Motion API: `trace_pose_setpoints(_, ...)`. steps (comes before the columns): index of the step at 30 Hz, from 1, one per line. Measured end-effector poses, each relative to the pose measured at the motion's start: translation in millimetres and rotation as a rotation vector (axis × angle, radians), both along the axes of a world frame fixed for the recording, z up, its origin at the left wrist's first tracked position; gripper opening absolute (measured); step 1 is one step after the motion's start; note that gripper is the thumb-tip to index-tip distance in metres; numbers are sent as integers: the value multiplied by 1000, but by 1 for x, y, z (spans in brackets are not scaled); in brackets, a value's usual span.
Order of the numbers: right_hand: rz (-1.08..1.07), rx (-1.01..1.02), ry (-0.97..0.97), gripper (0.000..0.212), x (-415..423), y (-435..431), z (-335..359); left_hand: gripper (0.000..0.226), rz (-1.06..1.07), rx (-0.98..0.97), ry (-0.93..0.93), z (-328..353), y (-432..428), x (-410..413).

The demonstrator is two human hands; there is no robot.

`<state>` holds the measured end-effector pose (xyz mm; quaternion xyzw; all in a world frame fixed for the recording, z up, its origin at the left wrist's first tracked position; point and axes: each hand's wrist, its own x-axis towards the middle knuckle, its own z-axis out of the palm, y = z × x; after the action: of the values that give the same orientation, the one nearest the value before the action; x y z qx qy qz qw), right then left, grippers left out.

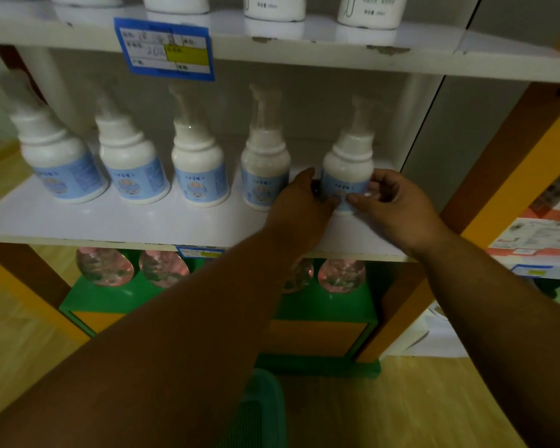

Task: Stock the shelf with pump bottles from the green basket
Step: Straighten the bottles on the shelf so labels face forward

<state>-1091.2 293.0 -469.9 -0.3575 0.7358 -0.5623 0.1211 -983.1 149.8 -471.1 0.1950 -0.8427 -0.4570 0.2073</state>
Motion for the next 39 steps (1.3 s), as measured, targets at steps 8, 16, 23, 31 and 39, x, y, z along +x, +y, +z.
trace_pose_setpoints(8,-117,35,93,47,-3,-1,-4,47,32,-109,20,-8,13,-3)
trace_pose_setpoints(16,-180,52,106,51,-7,-1,-8,44,18,-169,29,-7,12,-4)
trace_pose_setpoints(23,-187,58,99,49,-8,-1,-8,44,3,-189,31,-7,10,-3)
trace_pose_setpoints(31,-189,81,125,50,-4,-1,-5,46,0,-185,9,-7,8,-4)
trace_pose_setpoints(39,-323,50,208,69,4,4,-8,47,23,-120,156,-14,17,57)
